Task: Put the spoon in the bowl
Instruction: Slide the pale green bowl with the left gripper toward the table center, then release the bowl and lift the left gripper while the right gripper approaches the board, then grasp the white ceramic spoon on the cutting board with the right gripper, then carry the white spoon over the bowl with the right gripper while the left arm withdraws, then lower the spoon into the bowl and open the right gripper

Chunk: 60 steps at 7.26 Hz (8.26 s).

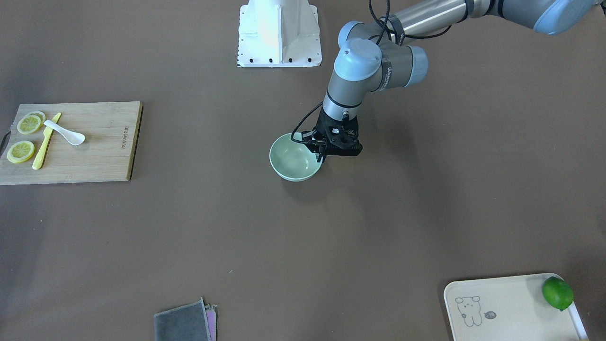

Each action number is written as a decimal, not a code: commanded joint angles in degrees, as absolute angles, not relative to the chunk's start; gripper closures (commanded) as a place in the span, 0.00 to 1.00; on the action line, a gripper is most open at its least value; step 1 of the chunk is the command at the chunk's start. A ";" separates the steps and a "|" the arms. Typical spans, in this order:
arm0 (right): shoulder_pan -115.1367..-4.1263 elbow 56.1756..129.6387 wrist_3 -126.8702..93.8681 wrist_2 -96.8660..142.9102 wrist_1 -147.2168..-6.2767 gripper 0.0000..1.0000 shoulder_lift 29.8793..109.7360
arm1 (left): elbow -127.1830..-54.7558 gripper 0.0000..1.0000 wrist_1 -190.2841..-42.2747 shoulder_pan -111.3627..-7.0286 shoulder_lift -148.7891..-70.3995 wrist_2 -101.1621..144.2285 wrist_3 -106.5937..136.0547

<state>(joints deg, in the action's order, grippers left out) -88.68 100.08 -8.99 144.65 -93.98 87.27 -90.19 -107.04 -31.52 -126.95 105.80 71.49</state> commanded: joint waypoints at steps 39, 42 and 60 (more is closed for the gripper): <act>-42.67 106.17 -40.49 119.22 -89.95 1.00 59.19 | -103.28 0.02 -109.08 -58.75 -108.64 123.70 41.55; -34.91 103.11 -49.90 114.79 -92.37 1.00 51.53 | -98.54 0.02 -109.33 -66.88 -107.58 131.12 31.92; -27.78 80.24 -55.18 106.18 -90.08 0.01 37.52 | -91.14 0.02 -109.34 -69.87 -110.57 131.13 31.73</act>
<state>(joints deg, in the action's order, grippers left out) -28.15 79.95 -53.96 106.51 -89.66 37.25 -91.18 -109.33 -69.88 -110.50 131.13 31.68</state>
